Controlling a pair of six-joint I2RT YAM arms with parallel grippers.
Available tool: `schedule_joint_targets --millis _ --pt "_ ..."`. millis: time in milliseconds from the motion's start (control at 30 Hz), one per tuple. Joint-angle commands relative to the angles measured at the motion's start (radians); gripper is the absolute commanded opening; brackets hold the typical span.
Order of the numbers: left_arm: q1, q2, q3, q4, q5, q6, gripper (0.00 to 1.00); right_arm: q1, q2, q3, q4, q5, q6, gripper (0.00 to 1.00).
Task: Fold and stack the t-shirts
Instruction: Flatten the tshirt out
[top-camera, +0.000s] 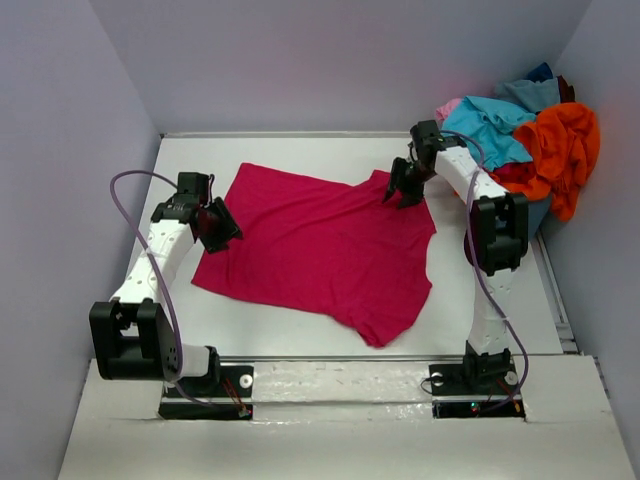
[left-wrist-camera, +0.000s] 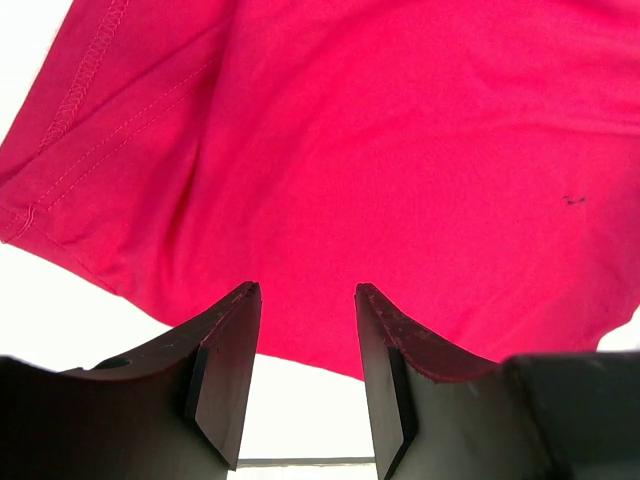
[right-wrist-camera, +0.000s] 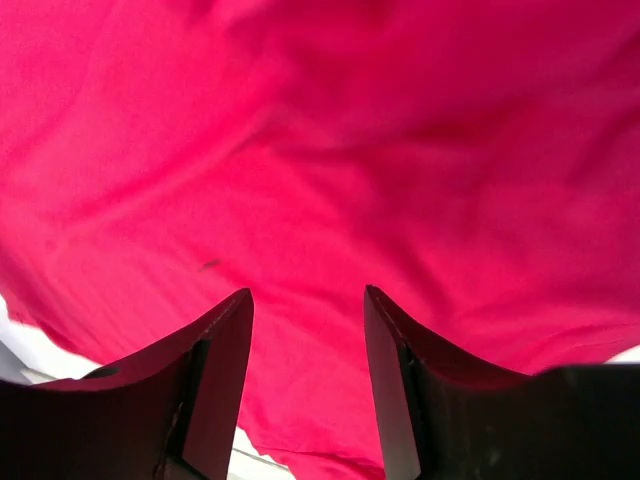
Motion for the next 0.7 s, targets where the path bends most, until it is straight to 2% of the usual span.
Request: schedule_joint_targets --millis 0,133,300,467,667 --pt "0.003 -0.047 -0.019 -0.005 0.009 0.007 0.54 0.058 -0.162 -0.150 0.055 -0.029 0.012 0.52" --pt "0.003 -0.033 -0.030 0.011 0.030 0.001 0.54 0.058 -0.228 -0.285 0.072 -0.020 0.020 0.51" --pt "0.003 0.016 0.014 0.021 0.024 0.007 0.53 0.080 -0.278 -0.367 0.092 -0.029 0.044 0.48" --pt "0.032 0.074 0.076 0.008 0.017 0.030 0.54 0.110 -0.330 -0.480 0.115 -0.048 0.052 0.47" --pt "0.088 0.122 0.068 0.027 0.040 0.049 0.54 0.132 -0.414 -0.663 0.160 -0.071 0.066 0.47"
